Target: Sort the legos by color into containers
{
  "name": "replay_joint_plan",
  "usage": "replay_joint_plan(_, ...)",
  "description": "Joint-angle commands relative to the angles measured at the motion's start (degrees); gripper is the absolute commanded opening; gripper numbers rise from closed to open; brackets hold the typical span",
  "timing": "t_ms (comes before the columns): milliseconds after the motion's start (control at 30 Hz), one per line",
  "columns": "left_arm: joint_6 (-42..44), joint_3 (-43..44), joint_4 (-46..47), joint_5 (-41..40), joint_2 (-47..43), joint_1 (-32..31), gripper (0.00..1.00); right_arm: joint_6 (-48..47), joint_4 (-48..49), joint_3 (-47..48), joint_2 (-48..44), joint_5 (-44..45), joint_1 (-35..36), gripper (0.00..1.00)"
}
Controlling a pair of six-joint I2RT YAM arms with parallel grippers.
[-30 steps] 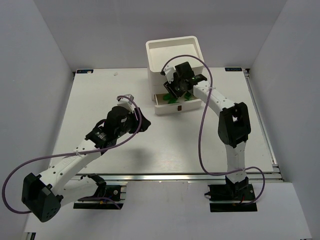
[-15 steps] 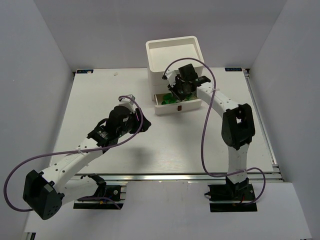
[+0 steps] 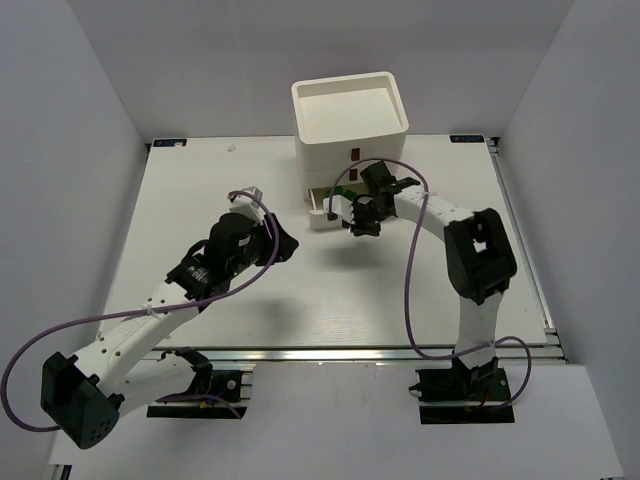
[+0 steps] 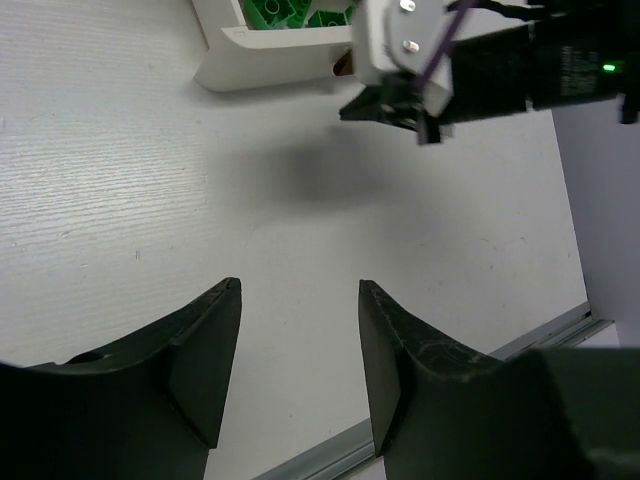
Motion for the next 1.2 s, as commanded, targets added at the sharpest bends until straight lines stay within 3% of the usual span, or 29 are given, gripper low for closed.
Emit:
replay_joint_plan(0, -0.82, 0.13, -0.74, -1.44, -2.17, 0.10, 0.60, 5.37, 12.49, 5.11, 5.36, 11.09, -0.08, 0.00)
replay_joint_plan(233, -1.43, 0.83, -2.59, -3.46, -3.05, 0.10, 0.73, 9.51, 29.46, 6.80, 10.02, 23.67, -0.17, 0.00)
replay_joint_plan(367, -1.70, 0.57, -2.50, -4.43, -3.40, 0.10, 0.83, 9.42, 33.88, 6.80, 10.99, 27.10, -0.17, 0.00)
replay_joint_plan(500, -1.70, 0.48, -2.06, -4.69, -3.40, 0.10, 0.84, 9.51, 38.97, 6.71, 12.57, 29.82, -0.09, 0.00)
replay_joint_plan(733, -1.35, 1.09, -2.59, -5.48, -2.87, 0.10, 0.89, 9.60, 39.87, 7.15, 13.89, 30.80, -0.26, 0.00)
replay_joint_plan(833, -1.09, 1.44, -2.85, -6.01, -2.87, 0.10, 0.94, 13.01, 30.24, 7.68, 10.14, 26.52, -0.61, 0.00)
replay_joint_plan(900, -1.17, 1.53, -3.03, -6.45, -3.13, 0.10, 0.98, 15.39, 23.90, 4.19, 2.96, 16.51, -1.05, 0.00)
replay_joint_plan(967, -1.26, 1.27, -2.24, -6.71, -3.57, 0.10, 0.98, 20.37, 23.60, -0.39, -2.60, 8.06, -1.40, 0.00)
replay_joint_plan(1000, -1.52, 0.66, -1.89, -6.80, -3.92, 0.10, 0.98, 22.24, 22.91, -3.28, -4.81, 4.99, -1.66, 0.18)
replay_joint_plan(1067, -1.79, -0.05, -0.66, -6.89, -4.10, 0.10, 0.98, 30.46, 19.92, -4.36, -10.08, -1.61, -2.19, 0.45)
replay_joint_plan(1100, -1.87, -0.22, -0.22, -6.98, -4.10, 0.10, 0.98, 33.56, 19.56, -5.15, -12.28, -3.37, -2.72, 0.65)
replay_joint_plan(1167, -1.88, -0.49, 1.18, -6.80, -3.75, 0.10, 0.98, 42.77, 18.34, -4.81, -13.70, -5.50, -3.33, 0.70)
